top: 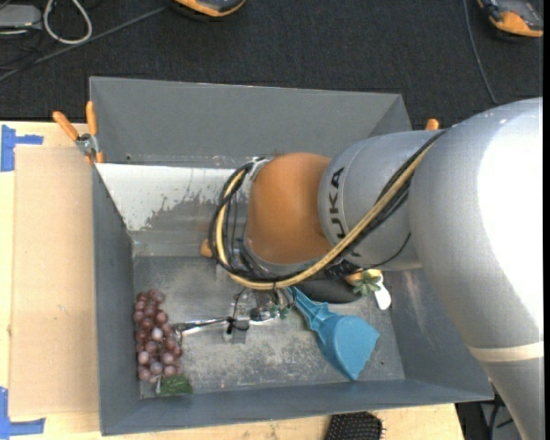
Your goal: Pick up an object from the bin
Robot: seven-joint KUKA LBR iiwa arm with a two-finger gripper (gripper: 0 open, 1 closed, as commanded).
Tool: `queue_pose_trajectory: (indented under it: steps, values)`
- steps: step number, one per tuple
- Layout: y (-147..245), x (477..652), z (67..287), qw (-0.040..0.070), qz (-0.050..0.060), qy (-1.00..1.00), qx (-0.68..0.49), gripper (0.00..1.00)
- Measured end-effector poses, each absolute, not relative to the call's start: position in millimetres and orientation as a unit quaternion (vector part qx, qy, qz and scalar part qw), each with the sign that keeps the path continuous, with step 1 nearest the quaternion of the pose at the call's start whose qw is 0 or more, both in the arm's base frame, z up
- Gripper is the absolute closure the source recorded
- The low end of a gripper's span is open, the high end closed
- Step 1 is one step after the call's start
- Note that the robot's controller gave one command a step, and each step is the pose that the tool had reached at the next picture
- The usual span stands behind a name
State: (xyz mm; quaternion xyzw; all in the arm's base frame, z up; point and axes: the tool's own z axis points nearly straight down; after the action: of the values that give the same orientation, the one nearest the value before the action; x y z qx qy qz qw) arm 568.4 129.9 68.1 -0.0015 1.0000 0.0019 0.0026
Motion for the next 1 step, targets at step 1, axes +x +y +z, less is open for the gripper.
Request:
queue_pose_trajectory:
  steps: [1]
  values:
    - [122.3, 570.5, 75.3, 0.001, 0.001, 1.0, -0.022, 0.0]
